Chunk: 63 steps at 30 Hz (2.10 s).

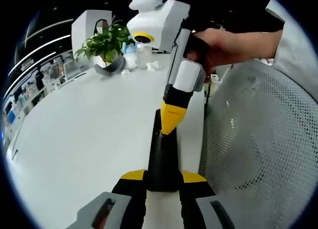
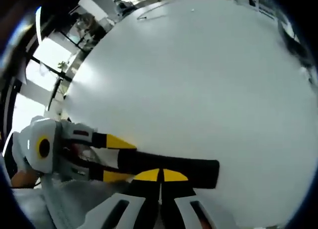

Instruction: Press the specified remote control buttons in sequence, fully releasing each button before pressing the next.

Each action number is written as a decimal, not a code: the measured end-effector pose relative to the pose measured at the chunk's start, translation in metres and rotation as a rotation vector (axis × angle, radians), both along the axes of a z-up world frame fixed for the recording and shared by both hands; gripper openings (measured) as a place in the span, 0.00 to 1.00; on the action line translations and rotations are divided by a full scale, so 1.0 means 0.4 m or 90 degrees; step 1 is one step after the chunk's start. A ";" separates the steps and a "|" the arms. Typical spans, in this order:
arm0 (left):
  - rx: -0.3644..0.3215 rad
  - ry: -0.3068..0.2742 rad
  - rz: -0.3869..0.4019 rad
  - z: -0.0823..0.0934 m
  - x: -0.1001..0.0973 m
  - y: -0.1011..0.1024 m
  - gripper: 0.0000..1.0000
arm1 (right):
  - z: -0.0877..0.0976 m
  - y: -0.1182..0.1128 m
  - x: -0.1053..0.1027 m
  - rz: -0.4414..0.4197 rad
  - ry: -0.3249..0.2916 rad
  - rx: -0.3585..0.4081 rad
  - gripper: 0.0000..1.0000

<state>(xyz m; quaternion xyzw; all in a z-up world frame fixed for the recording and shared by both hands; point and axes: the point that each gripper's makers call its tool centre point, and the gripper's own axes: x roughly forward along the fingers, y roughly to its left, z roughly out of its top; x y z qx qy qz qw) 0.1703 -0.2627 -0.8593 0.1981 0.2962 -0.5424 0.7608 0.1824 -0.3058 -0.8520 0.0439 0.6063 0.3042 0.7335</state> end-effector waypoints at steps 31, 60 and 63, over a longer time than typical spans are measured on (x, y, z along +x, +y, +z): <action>-0.003 -0.001 0.002 0.000 0.001 -0.001 0.24 | -0.004 -0.001 -0.012 0.023 -0.032 -0.016 0.00; -0.002 -0.009 -0.004 0.002 0.000 -0.003 0.25 | 0.012 0.023 -0.010 0.003 -0.026 0.044 0.00; -0.002 -0.008 -0.003 0.002 0.000 -0.003 0.24 | 0.022 0.032 -0.008 0.010 -0.040 0.050 0.00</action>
